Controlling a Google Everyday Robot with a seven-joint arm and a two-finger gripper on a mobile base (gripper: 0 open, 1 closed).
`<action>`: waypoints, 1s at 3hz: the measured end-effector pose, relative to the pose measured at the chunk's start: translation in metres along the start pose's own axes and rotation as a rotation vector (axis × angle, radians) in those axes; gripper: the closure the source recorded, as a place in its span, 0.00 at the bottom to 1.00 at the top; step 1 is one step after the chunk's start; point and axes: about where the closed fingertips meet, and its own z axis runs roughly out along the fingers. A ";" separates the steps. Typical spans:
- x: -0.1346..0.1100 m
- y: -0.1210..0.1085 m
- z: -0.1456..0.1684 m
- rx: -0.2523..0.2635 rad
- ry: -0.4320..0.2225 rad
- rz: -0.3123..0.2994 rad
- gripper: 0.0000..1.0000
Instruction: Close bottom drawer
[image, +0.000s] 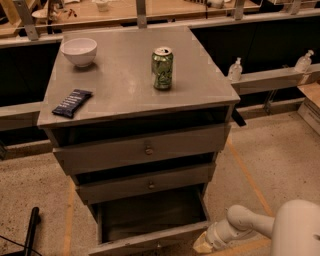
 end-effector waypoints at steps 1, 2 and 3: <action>0.003 -0.013 0.015 0.030 -0.024 -0.035 1.00; 0.006 -0.024 0.027 0.072 -0.047 -0.071 1.00; 0.006 -0.033 0.035 0.116 -0.062 -0.100 1.00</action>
Offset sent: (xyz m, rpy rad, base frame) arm 0.0278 0.0003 -0.0501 0.0073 -0.2075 -0.0095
